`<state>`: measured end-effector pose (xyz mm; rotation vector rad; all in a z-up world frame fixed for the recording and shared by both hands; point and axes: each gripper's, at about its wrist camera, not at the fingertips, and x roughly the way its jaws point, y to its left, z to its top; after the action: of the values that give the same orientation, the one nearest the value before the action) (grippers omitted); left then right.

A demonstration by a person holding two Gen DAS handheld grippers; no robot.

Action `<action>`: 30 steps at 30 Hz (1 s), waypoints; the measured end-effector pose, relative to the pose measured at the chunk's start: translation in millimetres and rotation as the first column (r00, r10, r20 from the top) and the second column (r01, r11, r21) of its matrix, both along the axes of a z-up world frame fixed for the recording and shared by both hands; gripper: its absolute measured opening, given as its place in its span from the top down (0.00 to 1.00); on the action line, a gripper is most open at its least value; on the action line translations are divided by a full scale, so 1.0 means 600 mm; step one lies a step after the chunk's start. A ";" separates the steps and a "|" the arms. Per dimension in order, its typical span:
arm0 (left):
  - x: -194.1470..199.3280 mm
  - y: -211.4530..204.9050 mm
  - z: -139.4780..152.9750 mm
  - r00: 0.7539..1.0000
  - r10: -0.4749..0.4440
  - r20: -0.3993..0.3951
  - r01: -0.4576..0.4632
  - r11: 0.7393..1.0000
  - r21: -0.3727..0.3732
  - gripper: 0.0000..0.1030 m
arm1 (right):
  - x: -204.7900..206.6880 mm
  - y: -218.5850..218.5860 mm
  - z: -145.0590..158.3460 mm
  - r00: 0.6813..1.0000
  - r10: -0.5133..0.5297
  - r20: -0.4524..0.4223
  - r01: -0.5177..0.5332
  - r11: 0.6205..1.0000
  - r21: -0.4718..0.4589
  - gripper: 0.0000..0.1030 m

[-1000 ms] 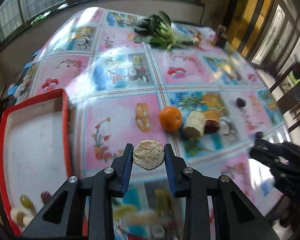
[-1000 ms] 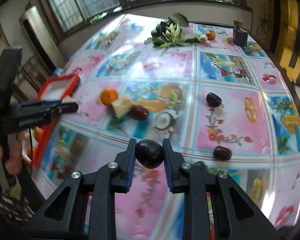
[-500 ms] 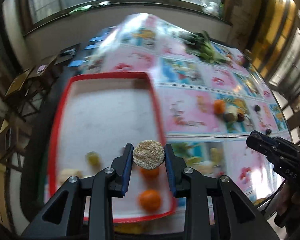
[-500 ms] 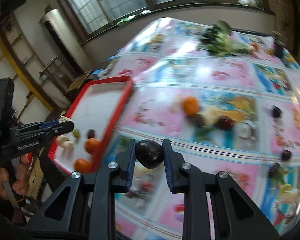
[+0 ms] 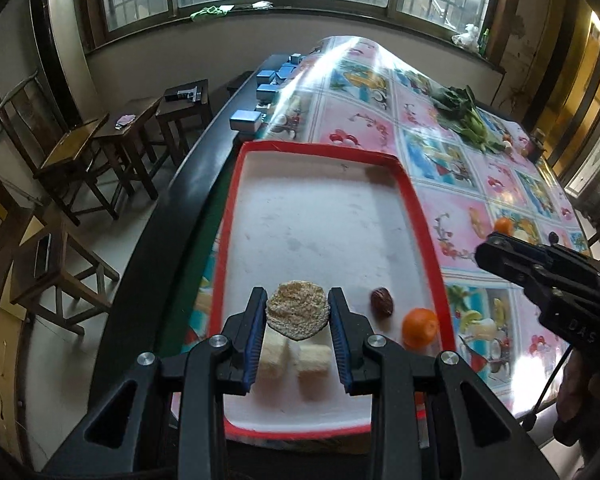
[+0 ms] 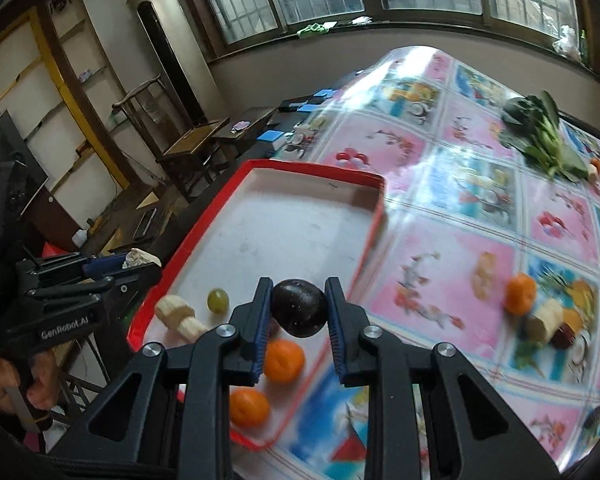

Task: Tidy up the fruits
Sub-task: 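Carry the beige slice with the left tool while the right tool carries a dark plum, then open the right tool over the tray while the left tool releases the slice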

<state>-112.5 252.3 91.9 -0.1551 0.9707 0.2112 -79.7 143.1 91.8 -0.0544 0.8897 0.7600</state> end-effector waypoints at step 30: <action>0.073 0.075 -0.074 0.994 0.027 -0.105 -0.022 0.999 0.049 0.71 | 0.045 0.132 -0.073 0.997 0.005 -0.073 -0.014 0.992 -0.126 0.73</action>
<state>-68.6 297.3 47.5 -0.1129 1.0683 0.2673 -52.5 222.5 47.9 -0.1438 1.0064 0.7173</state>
